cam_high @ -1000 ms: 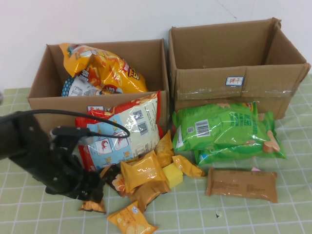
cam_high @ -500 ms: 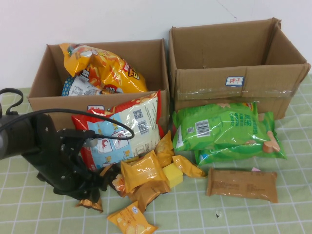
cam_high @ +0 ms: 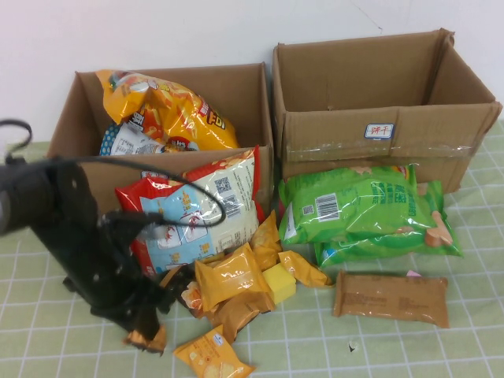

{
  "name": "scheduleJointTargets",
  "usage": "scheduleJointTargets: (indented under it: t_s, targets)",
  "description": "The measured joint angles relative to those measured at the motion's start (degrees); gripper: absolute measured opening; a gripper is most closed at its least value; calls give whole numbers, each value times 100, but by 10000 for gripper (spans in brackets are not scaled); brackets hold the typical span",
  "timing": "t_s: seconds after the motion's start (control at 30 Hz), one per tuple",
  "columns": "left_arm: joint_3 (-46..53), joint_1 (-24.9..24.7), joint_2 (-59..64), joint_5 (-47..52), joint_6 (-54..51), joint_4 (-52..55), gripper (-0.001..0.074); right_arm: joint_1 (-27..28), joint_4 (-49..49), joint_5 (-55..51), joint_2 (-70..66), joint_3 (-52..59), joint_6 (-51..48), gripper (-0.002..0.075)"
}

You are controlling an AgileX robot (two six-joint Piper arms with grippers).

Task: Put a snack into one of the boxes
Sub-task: Pick up the biscuit, then place the biscuit in the biscuit box, then pick up the biscuit

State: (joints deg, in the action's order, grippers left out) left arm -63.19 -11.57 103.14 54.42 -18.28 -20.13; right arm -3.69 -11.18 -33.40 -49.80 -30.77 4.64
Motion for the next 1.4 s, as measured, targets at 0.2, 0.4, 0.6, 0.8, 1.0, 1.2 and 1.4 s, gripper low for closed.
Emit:
scheduleJointTargets:
  t_s: [0.2,0.4,0.6,0.8,1.0,1.2,1.4]
  targets:
    - [-1012,0,-369,590,-154,-732,124,0,0,11,0,0,0,-2]
    - [-2589,-209,-280,118,-1532,-2747,123,0,-63,91,0,0,0,-2]
    - [-3854,-989,368,-1679,-3306,-3922,123,0,-314,308,-9,144,0,-2]
    - [-4317,-1652,1276,-4383,-4297,-4541,152,0,-410,308,-9,150,-101,-2]
    - [-4316,-1905,1820,-5813,-5194,-4838,429,0,-432,308,-9,150,-123,-2]
    - [-4340,-1915,1858,-5559,-5409,-4929,531,0,-443,308,-9,150,-123,-2]
    - [-4340,-1926,1625,-4778,-5330,-5318,412,0,-443,296,-9,150,-131,-2]
